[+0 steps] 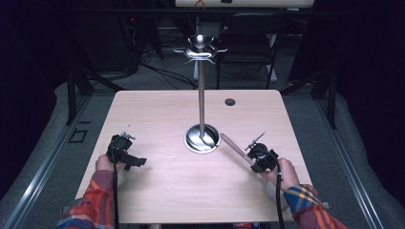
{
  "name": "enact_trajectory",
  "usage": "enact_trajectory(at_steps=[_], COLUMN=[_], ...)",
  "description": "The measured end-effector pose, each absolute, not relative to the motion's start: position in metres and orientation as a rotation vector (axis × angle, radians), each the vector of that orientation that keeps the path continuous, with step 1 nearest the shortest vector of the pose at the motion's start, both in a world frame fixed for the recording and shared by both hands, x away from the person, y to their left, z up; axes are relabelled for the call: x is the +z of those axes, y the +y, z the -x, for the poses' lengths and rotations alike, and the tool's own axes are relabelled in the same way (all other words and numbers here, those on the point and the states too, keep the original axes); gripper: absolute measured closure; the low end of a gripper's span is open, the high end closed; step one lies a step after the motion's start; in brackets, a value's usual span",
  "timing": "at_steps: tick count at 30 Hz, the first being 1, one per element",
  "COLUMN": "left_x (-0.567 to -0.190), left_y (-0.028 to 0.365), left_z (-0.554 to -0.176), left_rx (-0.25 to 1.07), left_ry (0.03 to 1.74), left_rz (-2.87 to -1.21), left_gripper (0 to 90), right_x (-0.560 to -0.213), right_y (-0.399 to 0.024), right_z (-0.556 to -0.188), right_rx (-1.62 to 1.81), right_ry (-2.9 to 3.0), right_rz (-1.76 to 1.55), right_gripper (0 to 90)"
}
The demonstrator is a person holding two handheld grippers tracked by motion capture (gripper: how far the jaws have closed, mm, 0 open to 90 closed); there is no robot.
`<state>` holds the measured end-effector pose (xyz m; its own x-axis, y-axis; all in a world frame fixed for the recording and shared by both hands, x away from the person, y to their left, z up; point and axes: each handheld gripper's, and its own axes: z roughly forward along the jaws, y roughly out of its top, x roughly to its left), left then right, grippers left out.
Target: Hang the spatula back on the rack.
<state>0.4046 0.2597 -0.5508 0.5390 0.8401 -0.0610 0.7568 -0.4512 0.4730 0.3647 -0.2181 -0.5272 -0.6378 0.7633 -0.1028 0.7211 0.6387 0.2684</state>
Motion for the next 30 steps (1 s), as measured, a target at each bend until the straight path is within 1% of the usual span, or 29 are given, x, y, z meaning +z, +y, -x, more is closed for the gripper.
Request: enact_trajectory(at_steps=[8,16,30], left_x=[-0.551,-0.551,-0.550], left_y=[0.260,0.260,0.259], left_z=[-0.405,-0.405,-0.405], left_rx=[0.254,0.253,0.260], left_ry=[1.295,1.299,1.287], left_rz=[-2.329,-2.330,-2.327], left_gripper=[0.6,0.6,0.4], right_x=[-0.518,-0.502,-0.482], right_y=[-0.220,-0.223,-0.218], right_z=[-0.362,-0.357,-0.353], right_rx=[0.365,0.452,0.539], right_ry=[2.624,2.570,2.511], right_rz=[-1.214,-1.217,-1.166], right_gripper=[78.8,78.8,78.8])
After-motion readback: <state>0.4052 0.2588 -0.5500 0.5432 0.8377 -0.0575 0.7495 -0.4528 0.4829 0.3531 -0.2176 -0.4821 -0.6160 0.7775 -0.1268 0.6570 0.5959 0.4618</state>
